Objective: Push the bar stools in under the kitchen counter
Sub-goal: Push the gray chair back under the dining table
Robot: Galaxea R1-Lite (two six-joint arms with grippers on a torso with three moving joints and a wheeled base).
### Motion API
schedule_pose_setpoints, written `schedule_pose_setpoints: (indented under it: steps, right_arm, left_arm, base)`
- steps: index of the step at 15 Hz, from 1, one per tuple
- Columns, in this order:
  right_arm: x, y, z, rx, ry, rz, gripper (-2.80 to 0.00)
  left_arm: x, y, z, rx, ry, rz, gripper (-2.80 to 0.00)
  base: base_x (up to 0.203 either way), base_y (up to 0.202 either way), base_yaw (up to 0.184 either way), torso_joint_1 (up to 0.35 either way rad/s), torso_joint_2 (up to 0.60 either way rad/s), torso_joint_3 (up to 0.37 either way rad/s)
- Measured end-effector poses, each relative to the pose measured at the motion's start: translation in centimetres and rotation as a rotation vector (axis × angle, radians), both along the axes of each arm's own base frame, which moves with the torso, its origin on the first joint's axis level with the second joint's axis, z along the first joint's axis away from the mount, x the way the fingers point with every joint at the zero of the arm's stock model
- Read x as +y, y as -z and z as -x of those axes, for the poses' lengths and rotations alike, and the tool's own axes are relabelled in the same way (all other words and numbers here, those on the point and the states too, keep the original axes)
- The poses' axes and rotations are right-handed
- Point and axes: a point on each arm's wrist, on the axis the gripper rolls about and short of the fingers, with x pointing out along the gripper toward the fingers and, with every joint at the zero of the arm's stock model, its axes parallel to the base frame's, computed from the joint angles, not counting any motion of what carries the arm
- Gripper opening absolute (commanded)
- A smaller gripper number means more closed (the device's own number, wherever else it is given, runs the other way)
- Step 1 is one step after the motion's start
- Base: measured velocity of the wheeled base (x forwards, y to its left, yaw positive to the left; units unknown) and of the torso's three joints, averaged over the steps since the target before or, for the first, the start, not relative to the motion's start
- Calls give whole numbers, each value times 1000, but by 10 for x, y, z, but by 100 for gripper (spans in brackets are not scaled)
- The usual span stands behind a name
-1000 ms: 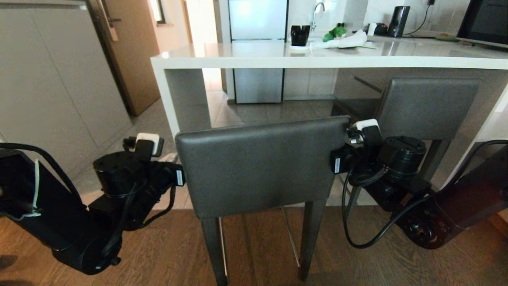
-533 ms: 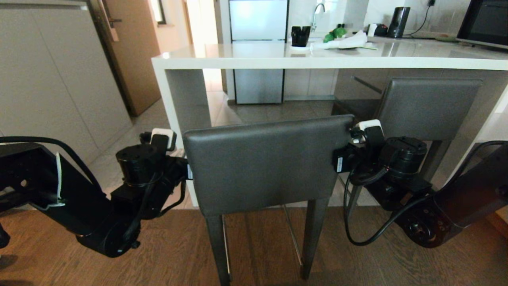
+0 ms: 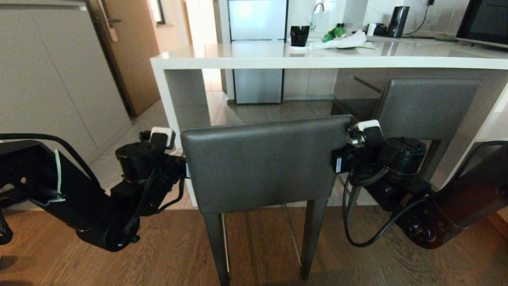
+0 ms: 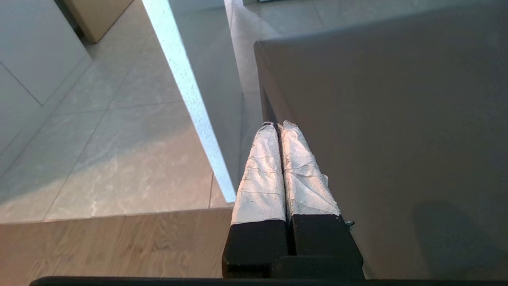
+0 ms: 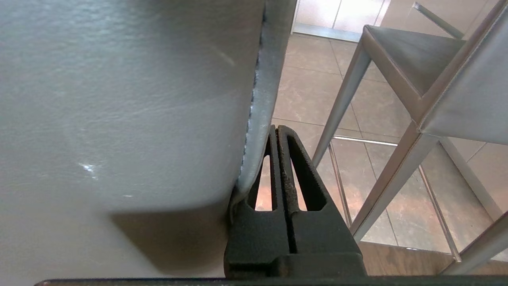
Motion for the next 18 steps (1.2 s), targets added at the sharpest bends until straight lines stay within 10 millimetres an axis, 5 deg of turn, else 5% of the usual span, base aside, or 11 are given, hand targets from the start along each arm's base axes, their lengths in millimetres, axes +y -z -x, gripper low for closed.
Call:
schedule_pose_setpoints:
  steps: [6,11,18]
  right_arm:
    - [-1,0,0,-3,7,-3,-280]
    - [1,2,2,-2,0,-1,-280]
    - [1,2,2,-2,0,1,-280]
  left_arm:
    - [49,-17,21,-5,-32,3,-280]
    - [12,-26,53,16,60,0,-280]
    - [-14,-15,29,19,42,-3,-280]
  base:
    - [0,0,0,0,0,0]
    - [0,0,0,0,0,0]
    - [0,0,0,0,0,0]
